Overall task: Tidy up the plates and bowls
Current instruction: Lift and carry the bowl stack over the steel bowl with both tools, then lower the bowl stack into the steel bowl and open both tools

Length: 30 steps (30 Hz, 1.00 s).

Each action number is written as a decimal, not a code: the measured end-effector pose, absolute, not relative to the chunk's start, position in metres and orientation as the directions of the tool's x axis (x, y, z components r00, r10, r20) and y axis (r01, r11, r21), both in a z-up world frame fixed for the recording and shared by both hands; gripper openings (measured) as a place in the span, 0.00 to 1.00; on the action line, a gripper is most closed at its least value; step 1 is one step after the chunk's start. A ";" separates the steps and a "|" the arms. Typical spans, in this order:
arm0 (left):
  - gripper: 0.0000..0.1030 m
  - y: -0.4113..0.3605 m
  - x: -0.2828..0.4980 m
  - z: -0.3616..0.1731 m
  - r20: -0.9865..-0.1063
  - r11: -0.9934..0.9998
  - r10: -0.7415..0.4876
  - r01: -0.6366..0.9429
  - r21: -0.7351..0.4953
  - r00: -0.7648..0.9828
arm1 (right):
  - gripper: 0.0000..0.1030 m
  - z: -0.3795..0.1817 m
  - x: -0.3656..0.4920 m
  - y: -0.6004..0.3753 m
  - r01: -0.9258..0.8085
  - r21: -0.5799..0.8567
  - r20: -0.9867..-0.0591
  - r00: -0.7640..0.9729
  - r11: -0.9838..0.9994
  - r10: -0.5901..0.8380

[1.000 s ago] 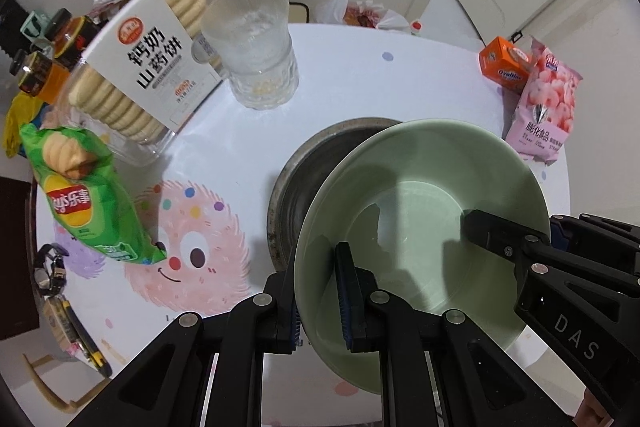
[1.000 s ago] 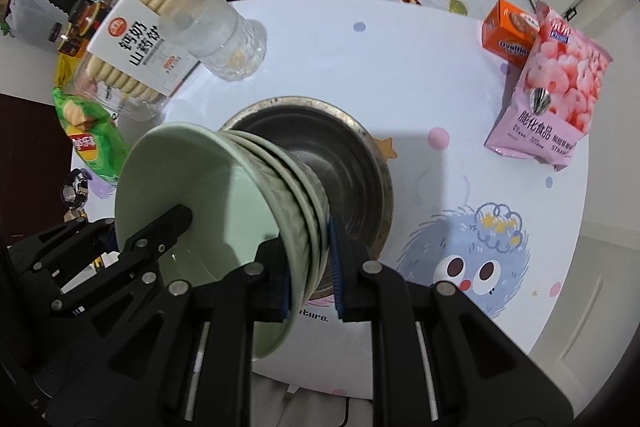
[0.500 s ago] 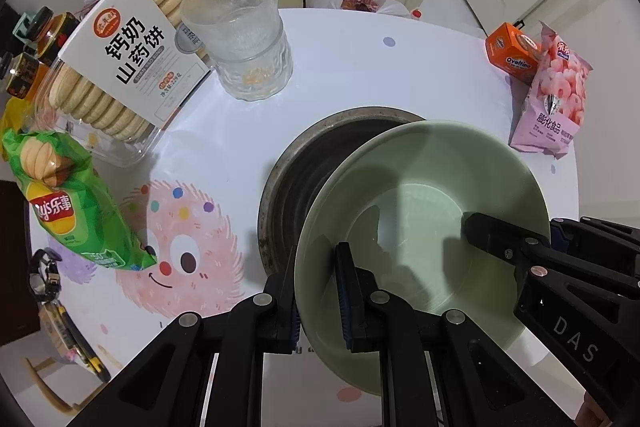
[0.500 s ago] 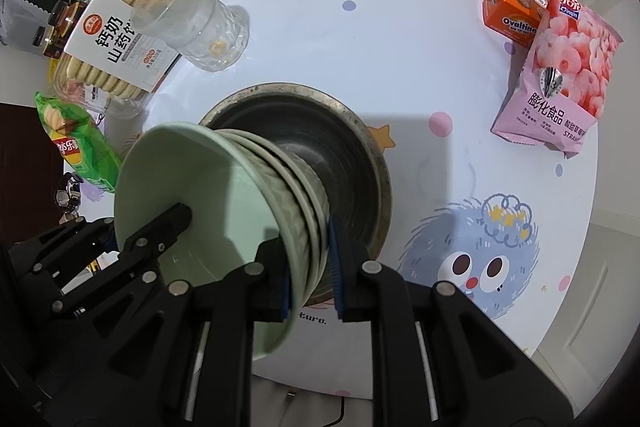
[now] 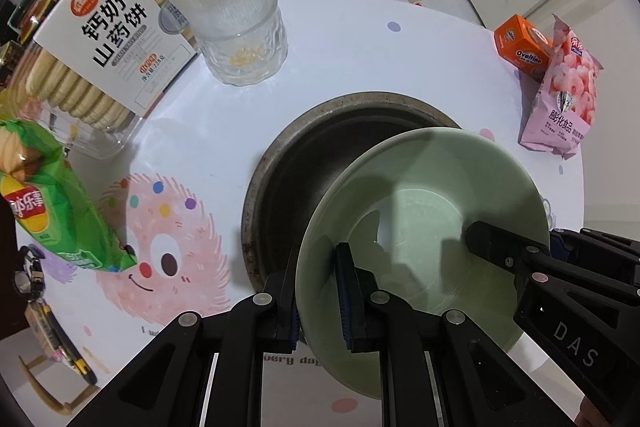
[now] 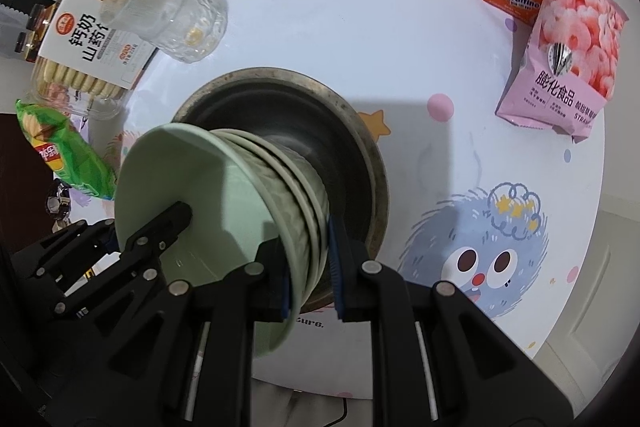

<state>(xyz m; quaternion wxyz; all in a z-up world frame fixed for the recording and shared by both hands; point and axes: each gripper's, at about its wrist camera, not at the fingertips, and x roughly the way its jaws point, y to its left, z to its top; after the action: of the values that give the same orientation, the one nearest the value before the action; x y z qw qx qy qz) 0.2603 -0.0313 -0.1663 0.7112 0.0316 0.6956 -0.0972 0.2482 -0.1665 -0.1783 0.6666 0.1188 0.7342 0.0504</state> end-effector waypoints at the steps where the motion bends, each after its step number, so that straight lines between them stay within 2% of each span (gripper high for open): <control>1: 0.14 -0.032 0.260 -0.168 -0.995 0.979 -0.094 0.180 -0.091 0.011 | 0.17 -0.180 0.248 -0.167 0.110 0.230 -0.967 -0.086 0.967 0.240; 14: 0.14 -0.041 0.270 -0.180 -0.997 0.975 -0.075 0.210 -0.072 0.008 | 0.17 -0.195 0.253 -0.171 0.129 0.225 -0.966 -0.103 0.966 0.239; 22: 0.14 -0.058 0.273 -0.181 -0.999 0.963 -0.026 0.269 -0.020 0.020 | 0.18 -0.207 0.255 -0.177 0.172 0.236 -0.955 -0.138 0.956 0.261; 23: 0.16 -0.056 0.274 -0.181 -0.999 0.966 -0.033 0.256 -0.027 0.021 | 0.22 -0.208 0.255 -0.181 0.202 0.257 -0.949 -0.131 0.945 0.286; 25: 0.27 -0.054 0.274 -0.183 -0.999 0.973 -0.039 0.228 -0.030 0.036 | 0.27 -0.210 0.254 -0.188 0.268 0.300 -0.933 -0.118 0.915 0.340; 27: 0.47 -0.052 0.273 -0.184 -0.998 0.975 0.004 0.220 0.018 0.064 | 0.30 -0.207 0.254 -0.190 0.280 0.311 -0.933 -0.094 0.908 0.348; 28: 0.49 -0.051 0.273 -0.184 -0.997 0.976 0.013 0.217 0.029 0.071 | 0.39 -0.203 0.255 -0.190 0.278 0.314 -0.934 -0.079 0.908 0.347; 29: 0.50 -0.050 0.272 -0.184 -0.997 0.977 0.014 0.212 0.030 0.075 | 0.54 -0.200 0.255 -0.191 0.275 0.315 -0.936 -0.066 0.909 0.345; 30: 0.51 -0.048 0.272 -0.184 -0.997 0.979 0.006 0.203 0.021 0.075 | 0.60 -0.195 0.255 -0.193 0.267 0.313 -0.940 -0.048 0.912 0.337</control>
<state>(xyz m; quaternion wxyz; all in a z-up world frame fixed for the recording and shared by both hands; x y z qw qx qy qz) 0.2722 -0.0476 -0.1840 0.7291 0.0772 0.6767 -0.0675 0.2553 -0.1929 -0.1946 0.6578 0.2086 0.7232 0.0268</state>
